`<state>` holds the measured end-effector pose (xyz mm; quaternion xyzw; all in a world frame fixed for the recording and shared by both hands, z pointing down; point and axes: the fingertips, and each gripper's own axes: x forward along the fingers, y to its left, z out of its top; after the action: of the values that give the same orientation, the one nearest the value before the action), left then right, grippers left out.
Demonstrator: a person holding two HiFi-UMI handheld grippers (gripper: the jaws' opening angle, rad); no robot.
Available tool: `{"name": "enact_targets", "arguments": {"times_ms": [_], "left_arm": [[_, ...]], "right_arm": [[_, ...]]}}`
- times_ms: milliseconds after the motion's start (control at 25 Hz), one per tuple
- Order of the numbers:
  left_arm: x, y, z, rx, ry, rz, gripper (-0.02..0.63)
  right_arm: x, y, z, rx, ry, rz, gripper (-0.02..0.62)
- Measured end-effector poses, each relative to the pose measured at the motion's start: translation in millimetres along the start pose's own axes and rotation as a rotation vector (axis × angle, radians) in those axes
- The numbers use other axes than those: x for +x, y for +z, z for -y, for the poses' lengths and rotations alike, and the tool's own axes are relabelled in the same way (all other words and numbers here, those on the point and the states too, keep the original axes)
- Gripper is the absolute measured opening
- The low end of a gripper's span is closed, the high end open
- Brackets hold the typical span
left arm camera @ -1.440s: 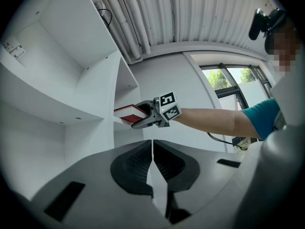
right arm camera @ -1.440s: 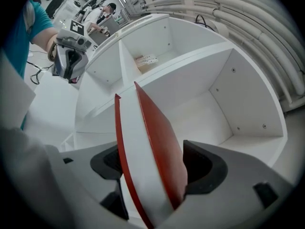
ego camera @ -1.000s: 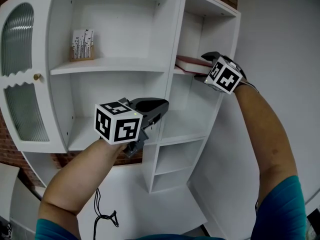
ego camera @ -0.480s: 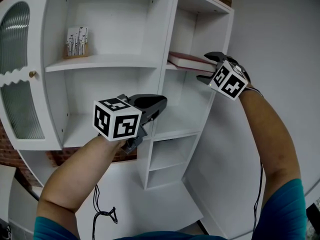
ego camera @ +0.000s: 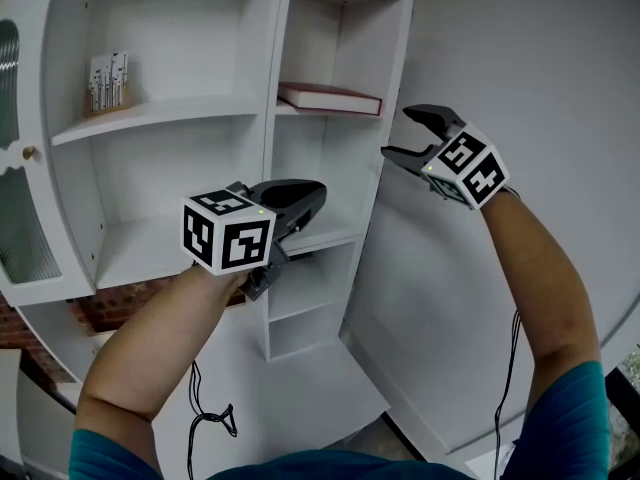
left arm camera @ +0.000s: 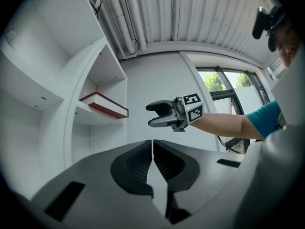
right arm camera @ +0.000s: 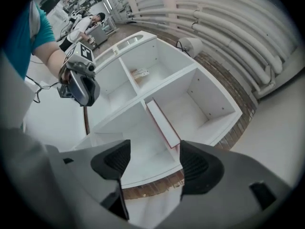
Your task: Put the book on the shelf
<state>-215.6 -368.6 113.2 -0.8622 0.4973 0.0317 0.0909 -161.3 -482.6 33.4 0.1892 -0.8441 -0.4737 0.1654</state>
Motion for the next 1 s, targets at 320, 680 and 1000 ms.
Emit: {"name": "enact_targets", "arguments": {"times_ms": [320,680,1000], "left_arm": [[38,-18,57,-0.001,-0.082,0.003,0.021],[83,-67,130,-0.031,-0.211,-0.014,0.021],[109,-144,193,-0.081,-0.328,-0.059,0.021]], "right_arm": [[-75,-33,-25,0.113,-0.010,0.003,0.310],[-183,-89,-81,0.307,-0.049,0.017,0.143],[-278,-160,-158,0.527,-0.109,-0.051,0.086]]}}
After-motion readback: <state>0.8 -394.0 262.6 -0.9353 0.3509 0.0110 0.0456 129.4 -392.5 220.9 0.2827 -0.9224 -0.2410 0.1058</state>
